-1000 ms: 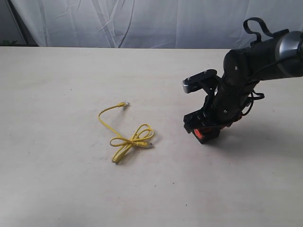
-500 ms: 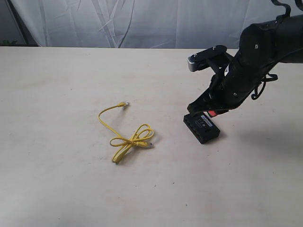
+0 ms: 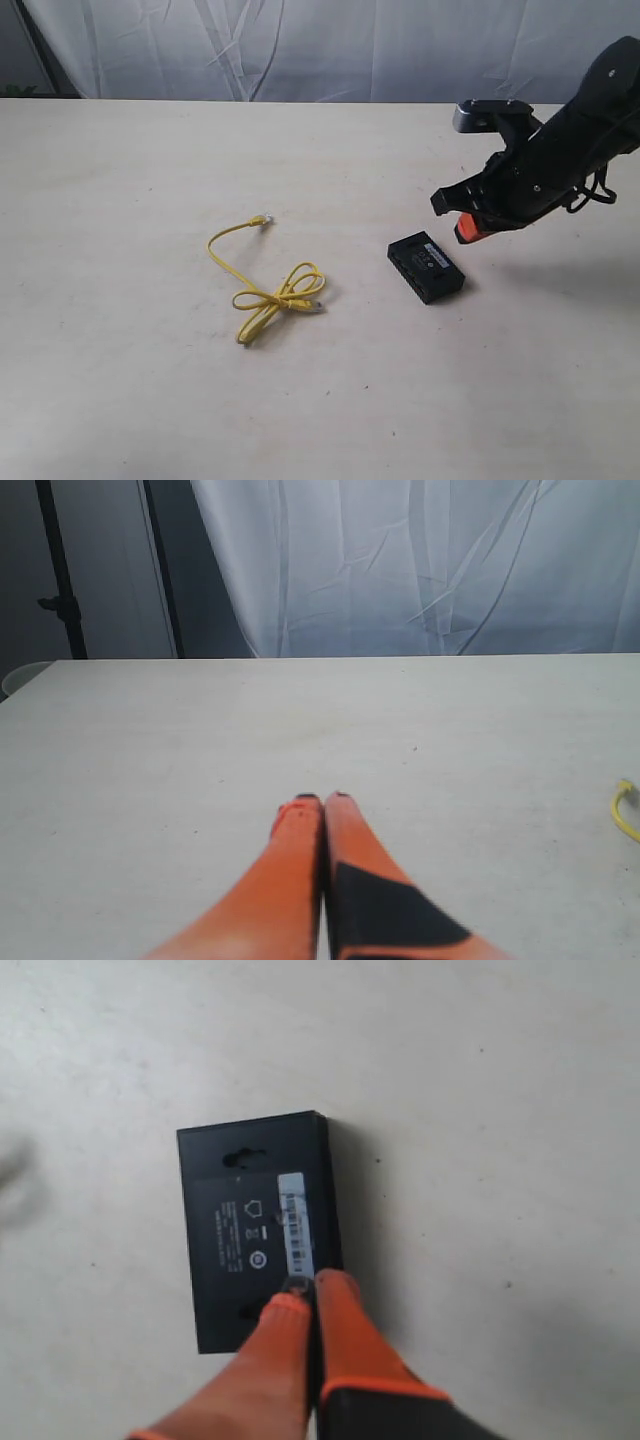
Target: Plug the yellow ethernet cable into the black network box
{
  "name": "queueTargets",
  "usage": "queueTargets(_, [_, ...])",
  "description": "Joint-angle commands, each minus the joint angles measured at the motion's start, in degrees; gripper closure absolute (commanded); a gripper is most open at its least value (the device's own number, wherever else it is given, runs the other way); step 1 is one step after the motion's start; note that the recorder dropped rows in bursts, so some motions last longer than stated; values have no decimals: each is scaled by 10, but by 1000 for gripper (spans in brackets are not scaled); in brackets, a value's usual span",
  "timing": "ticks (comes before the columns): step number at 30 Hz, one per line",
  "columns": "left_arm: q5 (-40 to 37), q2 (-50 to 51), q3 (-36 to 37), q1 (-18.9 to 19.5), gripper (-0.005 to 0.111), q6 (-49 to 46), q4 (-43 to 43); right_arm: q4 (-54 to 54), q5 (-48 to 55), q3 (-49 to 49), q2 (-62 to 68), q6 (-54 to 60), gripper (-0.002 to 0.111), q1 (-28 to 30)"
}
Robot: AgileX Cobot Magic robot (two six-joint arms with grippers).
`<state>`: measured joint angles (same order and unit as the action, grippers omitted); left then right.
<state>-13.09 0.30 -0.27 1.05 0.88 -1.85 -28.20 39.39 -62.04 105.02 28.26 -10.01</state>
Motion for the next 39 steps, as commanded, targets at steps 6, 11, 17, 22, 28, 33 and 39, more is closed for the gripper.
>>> queueTargets(6, [7,-3,3,0,107,2,1,-19,-23,0,5,5,108,3])
queueTargets(11, [7,-3,3,0,107,2,1,-19,-29,0,5,5,108,3])
queueTargets(17, [7,-3,3,0,107,2,1,-19,-31,0,5,5,108,3])
queueTargets(22, [7,-3,3,0,107,2,1,-19,-31,0,5,5,108,3])
queueTargets(28, [7,-3,3,0,107,2,-7,-19,-31,0,5,5,108,3])
queueTargets(33, [7,-3,3,0,107,2,-16,-19,-31,0,5,5,108,3])
queueTargets(39, [7,-3,3,0,107,2,-16,-19,-29,0,5,5,108,3])
